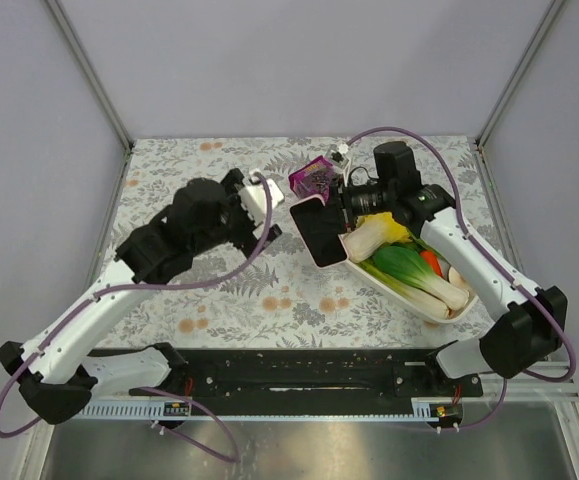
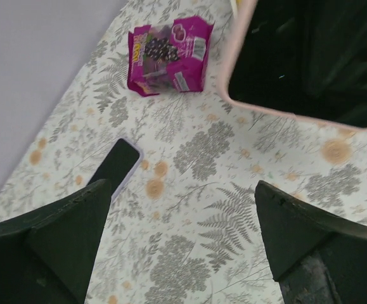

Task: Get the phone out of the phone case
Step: Adjust the phone.

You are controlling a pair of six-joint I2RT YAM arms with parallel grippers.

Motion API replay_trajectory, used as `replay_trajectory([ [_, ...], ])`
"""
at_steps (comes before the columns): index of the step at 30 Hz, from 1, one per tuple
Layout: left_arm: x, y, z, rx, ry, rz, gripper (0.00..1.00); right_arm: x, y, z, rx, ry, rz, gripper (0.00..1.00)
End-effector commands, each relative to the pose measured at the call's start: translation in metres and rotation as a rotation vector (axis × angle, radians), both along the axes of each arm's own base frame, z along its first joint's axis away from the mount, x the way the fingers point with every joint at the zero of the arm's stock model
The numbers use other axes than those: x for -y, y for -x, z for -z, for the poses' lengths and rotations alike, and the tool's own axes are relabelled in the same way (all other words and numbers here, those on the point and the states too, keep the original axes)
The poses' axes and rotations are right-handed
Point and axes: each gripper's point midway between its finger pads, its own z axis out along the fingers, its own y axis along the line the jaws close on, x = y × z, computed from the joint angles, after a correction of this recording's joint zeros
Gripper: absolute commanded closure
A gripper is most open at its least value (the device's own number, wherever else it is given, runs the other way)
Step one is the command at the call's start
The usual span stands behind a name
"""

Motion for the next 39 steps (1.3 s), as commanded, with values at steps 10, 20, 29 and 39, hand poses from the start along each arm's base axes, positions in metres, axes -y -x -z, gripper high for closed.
replay_trajectory([
  [10, 0.032, 0.068, -0.061, -0.318, 0.389, 0.466, 0.05, -0.006, 0.050, -0.042, 0.314, -0.055, -0.200, 1.00],
  [20, 0.058, 0.066, -0.058, -0.445, 0.439, 0.571, 0.17, -0.014, 0.070, -0.038, 0.359, -0.058, -0.261, 1.00],
  [29, 0.069, 0.060, -0.056, -0.493, 0.458, 0.600, 0.46, -0.016, 0.071, -0.032, 0.344, -0.051, -0.268, 1.00],
  [39, 0.075, 0.060, -0.048, -0.546, 0.458, 0.621, 0.70, -0.020, 0.073, -0.027, 0.319, -0.047, -0.283, 1.00],
])
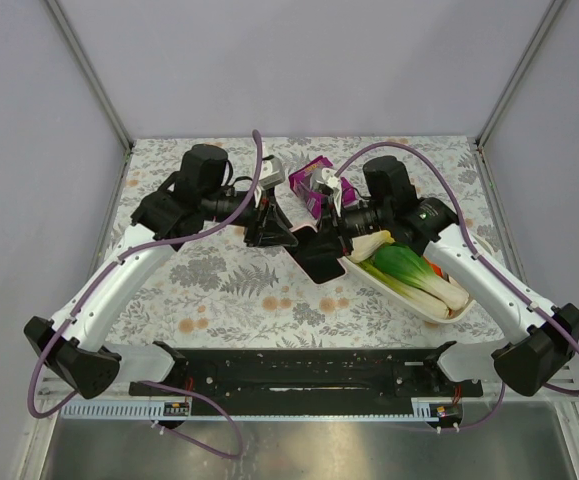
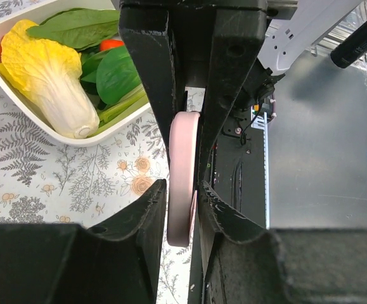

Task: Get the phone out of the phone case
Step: Adjust the phone.

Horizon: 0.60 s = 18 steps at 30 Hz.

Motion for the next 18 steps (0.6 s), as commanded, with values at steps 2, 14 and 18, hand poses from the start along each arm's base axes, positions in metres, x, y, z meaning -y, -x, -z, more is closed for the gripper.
replay_trajectory([
  [2, 0.006, 0.005, -0.016, 0.039, 0.056, 0.057, 0.69, -0.005, 0.005, -0.016, 0.047, -0.051, -0.039, 1.00],
  [14, 0.014, 0.019, -0.001, 0.007, 0.031, 0.116, 0.82, -0.005, 0.004, -0.021, 0.057, -0.057, -0.031, 1.00],
  [18, 0.015, 0.019, -0.003, 0.002, 0.035, 0.118, 1.00, -0.005, 0.004, -0.018, 0.055, -0.051, -0.027, 1.00],
])
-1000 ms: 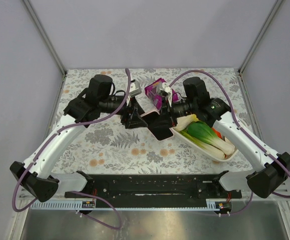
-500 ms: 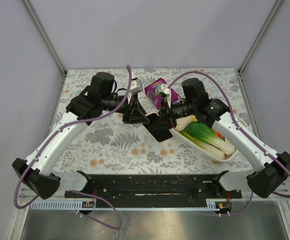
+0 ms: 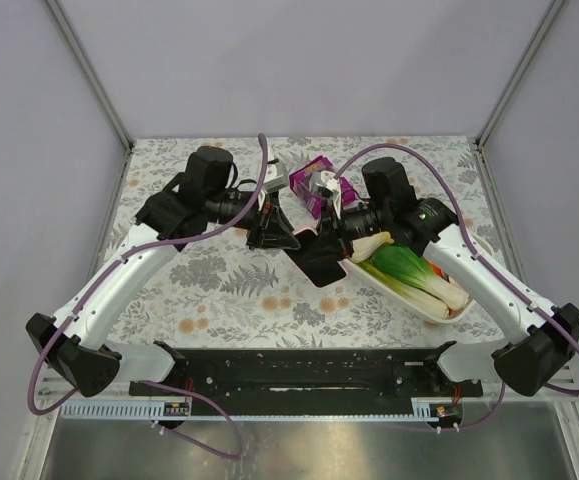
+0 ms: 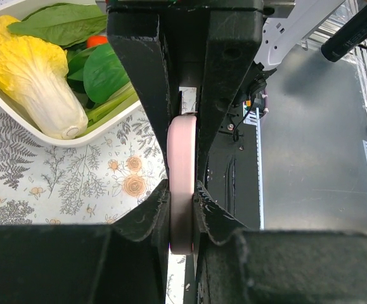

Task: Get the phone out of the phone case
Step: Adjust the phone.

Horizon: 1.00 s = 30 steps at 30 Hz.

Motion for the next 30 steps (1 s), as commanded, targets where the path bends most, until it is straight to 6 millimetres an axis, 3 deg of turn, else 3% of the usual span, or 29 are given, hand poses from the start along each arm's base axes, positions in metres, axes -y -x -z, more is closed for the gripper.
replay_trajectory([
  [1, 0.007, 0.010, -0.010, 0.021, 0.041, 0.069, 1.00, -0.005, -0.002, -0.019, 0.069, -0.057, -0.007, 1.00],
  [6, 0.007, 0.009, -0.011, 0.025, 0.041, 0.062, 1.00, -0.005, -0.003, -0.017, 0.065, -0.051, 0.003, 1.00],
  [13, -0.002, 0.012, -0.026, 0.034, 0.082, 0.053, 1.00, -0.003, -0.008, -0.006, 0.049, -0.019, 0.042, 0.66],
  [16, -0.007, 0.011, -0.034, 0.034, 0.109, 0.053, 1.00, -0.003, -0.010, -0.002, 0.046, -0.012, 0.058, 0.58],
  [17, -0.009, 0.011, -0.036, 0.030, 0.116, 0.052, 1.00, -0.003, -0.011, 0.000, 0.042, -0.011, 0.060, 0.59],
  [19, -0.011, 0.012, -0.039, 0.027, 0.132, 0.054, 1.00, -0.003, -0.011, 0.002, 0.037, -0.013, 0.059, 0.71],
  [21, -0.012, 0.012, -0.042, 0.026, 0.144, 0.049, 1.00, -0.004, -0.012, 0.003, 0.029, -0.013, 0.062, 0.97],
  [26, -0.016, 0.013, -0.042, 0.038, 0.152, 0.036, 1.00, -0.006, -0.012, 0.001, 0.027, -0.028, 0.064, 1.00],
  [27, -0.017, 0.014, -0.042, 0.038, 0.153, 0.031, 0.94, -0.006, -0.012, -0.001, 0.027, -0.032, 0.069, 1.00],
  [30, -0.019, 0.015, -0.037, 0.043, 0.168, 0.012, 0.48, -0.006, -0.015, -0.008, 0.042, -0.056, 0.089, 1.00],
])
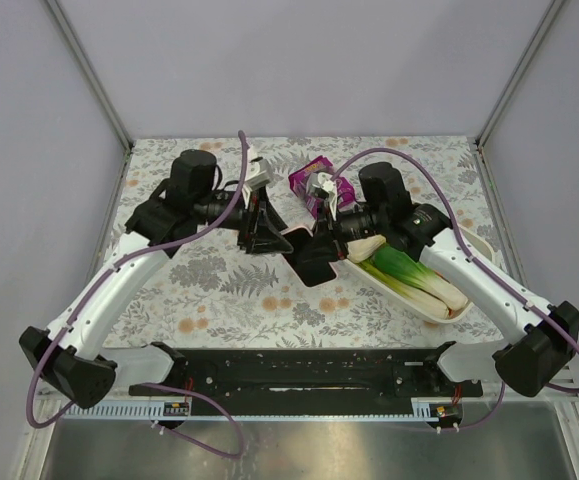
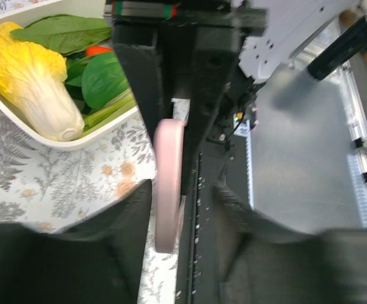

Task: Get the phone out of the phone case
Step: Adjust the phone.

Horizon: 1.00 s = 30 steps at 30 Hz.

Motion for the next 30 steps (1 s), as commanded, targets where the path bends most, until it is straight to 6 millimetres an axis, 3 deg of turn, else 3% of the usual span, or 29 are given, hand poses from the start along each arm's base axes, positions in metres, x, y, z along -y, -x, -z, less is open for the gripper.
replay_trajectory([
  [1, -0.005, 0.020, -0.031, 0.060, 0.124, 0.024, 0.35, 0.001, -0.011, -0.015, 0.042, -0.037, 0.073, 1.00],
  [3, -0.006, 0.019, -0.029, 0.070, 0.145, -0.009, 0.27, -0.001, -0.011, -0.023, 0.031, -0.054, 0.072, 1.00],
  [6, -0.003, 0.012, -0.028, 0.076, 0.176, -0.047, 0.24, -0.006, -0.012, -0.032, 0.009, -0.083, 0.069, 1.00],
  [13, 0.004, -0.010, -0.024, 0.040, 0.205, -0.133, 0.26, -0.013, -0.011, -0.051, -0.027, -0.127, 0.045, 1.00],
  [23, 0.010, -0.015, -0.029, 0.020, 0.234, -0.128, 0.63, -0.011, -0.007, -0.048, -0.027, -0.135, 0.034, 1.00],
  [28, 0.010, -0.011, -0.029, 0.012, 0.234, -0.103, 0.98, -0.012, -0.007, -0.049, -0.038, -0.141, 0.030, 1.00],
  [30, 0.010, -0.008, -0.030, 0.008, 0.236, -0.086, 1.00, -0.013, -0.008, -0.047, -0.045, -0.137, 0.035, 0.99],
])
